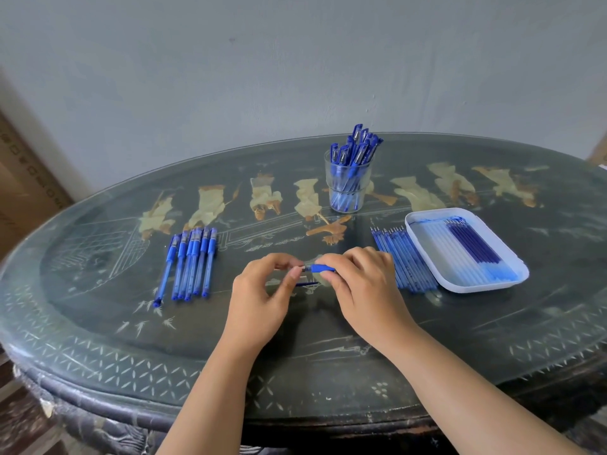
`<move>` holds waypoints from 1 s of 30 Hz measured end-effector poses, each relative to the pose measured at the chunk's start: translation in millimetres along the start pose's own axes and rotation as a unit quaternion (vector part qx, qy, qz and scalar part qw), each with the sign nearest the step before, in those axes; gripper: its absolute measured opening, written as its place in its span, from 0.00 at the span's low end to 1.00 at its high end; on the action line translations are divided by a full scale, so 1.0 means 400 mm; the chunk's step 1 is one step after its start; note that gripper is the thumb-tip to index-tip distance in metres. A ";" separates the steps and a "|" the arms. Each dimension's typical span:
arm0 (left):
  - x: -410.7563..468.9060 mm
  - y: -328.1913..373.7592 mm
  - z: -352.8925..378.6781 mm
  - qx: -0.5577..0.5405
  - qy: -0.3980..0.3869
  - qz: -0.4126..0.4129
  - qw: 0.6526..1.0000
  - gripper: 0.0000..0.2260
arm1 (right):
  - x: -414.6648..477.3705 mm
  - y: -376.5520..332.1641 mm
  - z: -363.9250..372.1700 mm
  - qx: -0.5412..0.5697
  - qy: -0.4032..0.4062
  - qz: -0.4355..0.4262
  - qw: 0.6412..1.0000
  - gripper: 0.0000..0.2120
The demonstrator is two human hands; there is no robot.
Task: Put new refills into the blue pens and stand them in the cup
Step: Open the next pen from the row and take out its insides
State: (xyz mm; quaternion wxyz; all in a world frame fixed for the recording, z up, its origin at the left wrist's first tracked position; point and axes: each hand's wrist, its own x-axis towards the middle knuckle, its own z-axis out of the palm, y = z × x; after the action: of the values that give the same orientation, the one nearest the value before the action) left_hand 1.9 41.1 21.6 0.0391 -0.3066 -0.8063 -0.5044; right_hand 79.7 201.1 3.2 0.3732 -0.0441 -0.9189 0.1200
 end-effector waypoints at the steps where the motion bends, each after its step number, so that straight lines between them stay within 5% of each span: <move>1: 0.000 0.002 -0.001 0.002 0.005 -0.010 1.000 0.05 | 0.000 0.000 0.000 -0.003 0.000 -0.003 1.000 0.14; 4: 0.000 0.005 -0.005 -0.027 -0.011 -0.031 0.999 0.15 | 0.002 -0.001 -0.002 -0.004 0.006 0.001 1.000 0.14; 10: 0.001 0.006 -0.004 0.017 -0.008 -0.004 1.000 0.03 | 0.001 0.000 0.000 -0.011 0.004 -0.006 1.000 0.13; 14: -0.002 0.019 -0.007 -0.010 -0.026 -0.029 0.999 0.17 | 0.001 -0.001 -0.001 -0.010 0.009 -0.001 1.000 0.14; 20: -0.002 0.018 -0.011 -0.057 0.005 -0.051 0.997 0.01 | 0.001 -0.003 -0.003 -0.013 0.007 -0.003 1.000 0.15; 30: -0.002 0.026 -0.025 -0.156 0.034 -0.124 0.979 0.03 | -0.003 0.004 0.003 0.000 0.014 0.014 1.000 0.14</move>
State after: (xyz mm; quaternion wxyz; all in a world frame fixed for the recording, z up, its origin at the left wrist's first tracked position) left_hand 5.6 35.4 34.3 -0.0446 -0.1896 -0.7474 -0.6352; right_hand 79.7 202.0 1.4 0.3846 -0.0589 -0.9127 0.1249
